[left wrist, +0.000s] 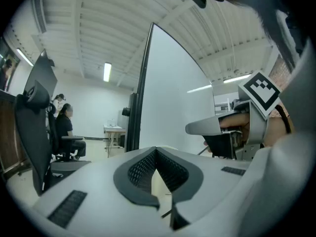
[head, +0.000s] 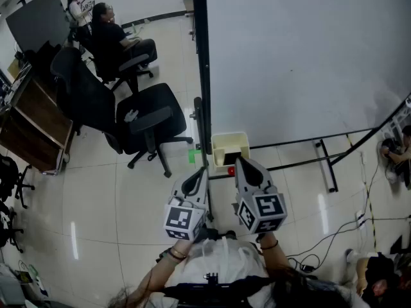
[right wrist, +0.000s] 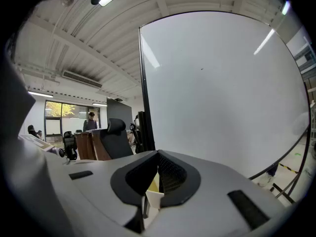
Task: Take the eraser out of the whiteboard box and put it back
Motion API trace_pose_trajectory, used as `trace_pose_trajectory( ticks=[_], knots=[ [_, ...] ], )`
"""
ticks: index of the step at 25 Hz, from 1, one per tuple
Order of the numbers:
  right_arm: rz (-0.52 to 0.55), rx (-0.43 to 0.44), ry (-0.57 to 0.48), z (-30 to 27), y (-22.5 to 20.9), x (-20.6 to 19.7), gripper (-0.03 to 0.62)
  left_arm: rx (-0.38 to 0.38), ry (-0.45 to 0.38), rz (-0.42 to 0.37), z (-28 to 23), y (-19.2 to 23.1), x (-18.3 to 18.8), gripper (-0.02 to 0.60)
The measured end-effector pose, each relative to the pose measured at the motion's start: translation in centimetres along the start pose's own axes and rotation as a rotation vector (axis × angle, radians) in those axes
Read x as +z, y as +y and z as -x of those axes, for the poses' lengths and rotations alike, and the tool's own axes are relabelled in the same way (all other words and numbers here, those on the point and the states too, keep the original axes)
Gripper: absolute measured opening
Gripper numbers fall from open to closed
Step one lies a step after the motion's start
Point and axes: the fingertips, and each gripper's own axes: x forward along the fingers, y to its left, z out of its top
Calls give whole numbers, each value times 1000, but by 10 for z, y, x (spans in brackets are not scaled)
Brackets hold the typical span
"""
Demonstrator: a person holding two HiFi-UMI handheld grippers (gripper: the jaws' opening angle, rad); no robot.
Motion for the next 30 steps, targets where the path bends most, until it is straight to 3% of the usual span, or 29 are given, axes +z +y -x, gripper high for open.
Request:
trace_pose_trajectory(
  ticks=[3, 6, 10, 13, 17, 18, 24, 30],
  knots=[
    [-23, 8, 21, -4, 1, -8, 83, 14, -1, 2, 2, 3, -1, -15],
    [-37, -26, 25, -12, -2, -11, 266, 22, -6, 0, 2, 6, -2, -15],
    [34, -73, 136, -38, -14, -41, 331, 25, -8, -1, 3, 8, -6, -15],
    [68, -94, 240, -57, -20, -69, 331, 29, -4, 4, 5, 9, -7, -15],
    [176, -173, 315, -70, -23, -75, 330, 39, -5, 7, 7, 14, -7, -17],
    [206, -189, 320, -73, -24, -77, 296, 41, -4, 8, 8, 14, -7, -15],
    [205, -178, 260, -64, -27, -65, 284, 29, -5, 12, 5, 13, -7, -15],
    [148, -113, 50, -33, -11, 17, 284, 28, -6, 13, 4, 14, -3, -15]
  ],
)
